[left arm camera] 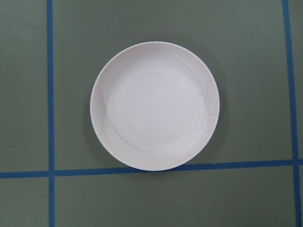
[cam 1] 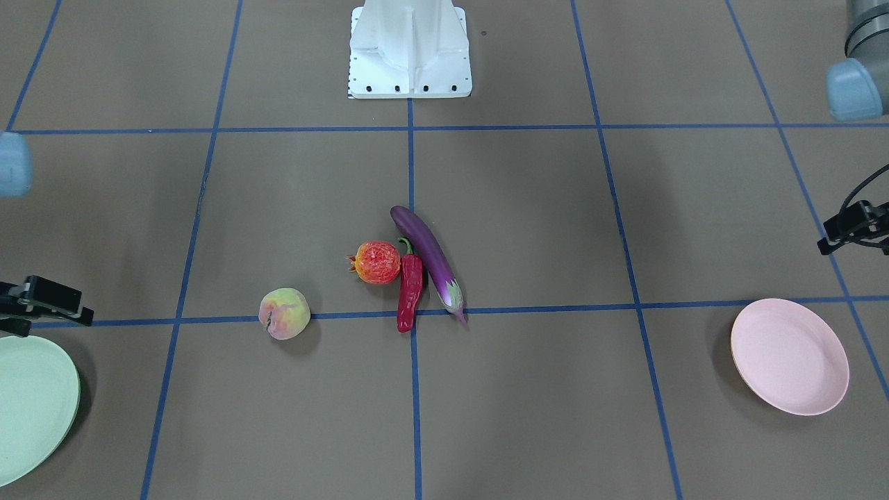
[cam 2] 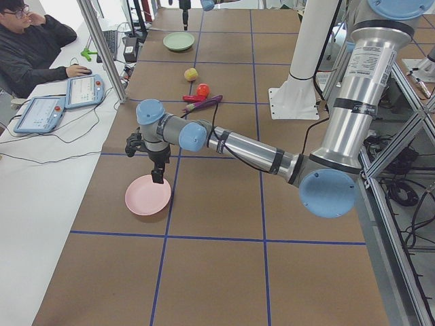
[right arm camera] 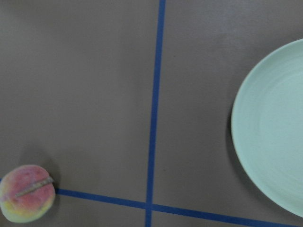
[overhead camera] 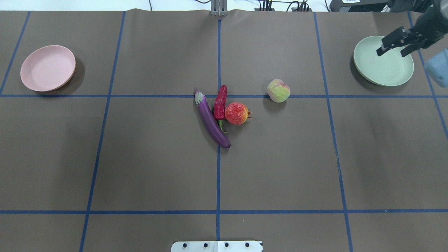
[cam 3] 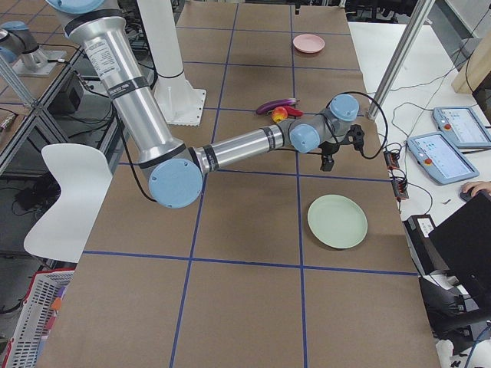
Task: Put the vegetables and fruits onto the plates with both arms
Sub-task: 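Lower the right gripper onto the peach while the left gripper approaches the eggplant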
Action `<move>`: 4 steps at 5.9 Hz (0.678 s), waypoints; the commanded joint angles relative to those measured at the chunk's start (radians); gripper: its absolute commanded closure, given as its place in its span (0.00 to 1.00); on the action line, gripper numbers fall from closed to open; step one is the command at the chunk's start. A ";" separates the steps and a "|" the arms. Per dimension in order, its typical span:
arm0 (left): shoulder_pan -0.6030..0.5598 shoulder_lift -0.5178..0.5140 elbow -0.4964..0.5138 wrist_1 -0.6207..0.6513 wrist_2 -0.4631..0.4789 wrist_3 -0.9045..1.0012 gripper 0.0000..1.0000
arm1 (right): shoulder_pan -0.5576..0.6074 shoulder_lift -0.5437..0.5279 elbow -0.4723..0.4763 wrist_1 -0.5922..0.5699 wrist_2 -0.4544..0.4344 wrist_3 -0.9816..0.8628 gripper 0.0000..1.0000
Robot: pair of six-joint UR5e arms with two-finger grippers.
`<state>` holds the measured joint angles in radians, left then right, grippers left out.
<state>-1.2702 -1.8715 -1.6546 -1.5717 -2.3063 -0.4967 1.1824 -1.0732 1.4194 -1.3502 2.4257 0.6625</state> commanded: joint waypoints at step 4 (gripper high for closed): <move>0.420 -0.335 0.048 0.001 0.119 -0.774 0.00 | -0.185 0.119 -0.019 -0.001 -0.155 0.264 0.00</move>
<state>-0.8985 -2.1571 -1.6276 -1.5707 -2.2101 -1.1833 1.0295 -0.9722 1.4012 -1.3503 2.2862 0.8838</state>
